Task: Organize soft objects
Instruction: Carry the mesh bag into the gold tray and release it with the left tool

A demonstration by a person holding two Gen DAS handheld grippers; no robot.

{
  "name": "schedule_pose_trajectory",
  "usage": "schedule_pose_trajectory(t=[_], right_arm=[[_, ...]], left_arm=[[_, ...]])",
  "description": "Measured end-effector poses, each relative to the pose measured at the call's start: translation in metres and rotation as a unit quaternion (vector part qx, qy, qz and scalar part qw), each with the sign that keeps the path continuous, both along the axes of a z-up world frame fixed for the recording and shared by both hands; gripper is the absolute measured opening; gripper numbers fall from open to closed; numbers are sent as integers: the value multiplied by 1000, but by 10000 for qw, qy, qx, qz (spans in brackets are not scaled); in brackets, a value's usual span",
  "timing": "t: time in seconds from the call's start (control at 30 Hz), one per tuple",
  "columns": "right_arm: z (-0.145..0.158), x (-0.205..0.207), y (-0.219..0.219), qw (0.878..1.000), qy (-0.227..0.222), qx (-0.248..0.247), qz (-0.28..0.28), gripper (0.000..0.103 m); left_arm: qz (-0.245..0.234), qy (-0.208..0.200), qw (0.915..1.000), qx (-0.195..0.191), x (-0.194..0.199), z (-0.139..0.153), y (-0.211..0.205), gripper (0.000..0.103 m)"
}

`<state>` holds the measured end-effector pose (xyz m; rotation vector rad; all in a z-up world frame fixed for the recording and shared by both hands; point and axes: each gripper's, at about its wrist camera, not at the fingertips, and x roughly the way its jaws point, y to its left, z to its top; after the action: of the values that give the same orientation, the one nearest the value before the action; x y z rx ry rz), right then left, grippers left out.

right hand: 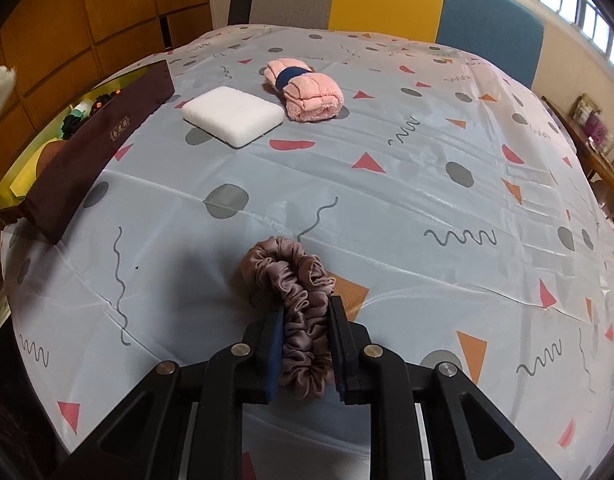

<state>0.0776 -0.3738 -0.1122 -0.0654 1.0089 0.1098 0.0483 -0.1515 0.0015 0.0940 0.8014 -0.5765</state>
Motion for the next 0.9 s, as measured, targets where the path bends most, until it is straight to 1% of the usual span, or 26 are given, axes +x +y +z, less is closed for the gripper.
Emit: schedule_pose_trajectory(t=[0.33, 0.5, 0.57, 0.67, 0.7, 0.73, 0.8, 0.87, 0.9], right_arm=[[0, -1, -1, 10000, -44, 46, -34, 21], [0, -3, 3, 9999, -109, -93, 36, 21], [0, -3, 4, 9999, -111, -126, 39, 21], [1, -3, 4, 9999, -100, -104, 34, 21], [1, -3, 4, 9999, -97, -104, 35, 21], [1, -2, 4, 9999, -94, -111, 37, 21], [1, -2, 4, 9999, -90, -118, 46, 21], [1, -2, 4, 9999, -86, -137, 61, 21], [1, -2, 4, 9998, -88, -153, 69, 21]], left_arm=[[454, -110, 9989, -105, 9, 12, 41, 25], [705, -32, 9973, -215, 17, 12, 66, 25], [875, 59, 9955, -354, 23, 13, 84, 25], [1276, 235, 9897, -604, 34, 13, 122, 25], [1475, 342, 9857, -741, 38, 12, 141, 25], [1603, 399, 9830, -798, 40, 11, 154, 25], [1921, 501, 9769, -796, 45, 5, 183, 25], [2132, 599, 9719, -795, 49, -2, 202, 25], [2267, 727, 9676, -839, 51, -8, 214, 25]])
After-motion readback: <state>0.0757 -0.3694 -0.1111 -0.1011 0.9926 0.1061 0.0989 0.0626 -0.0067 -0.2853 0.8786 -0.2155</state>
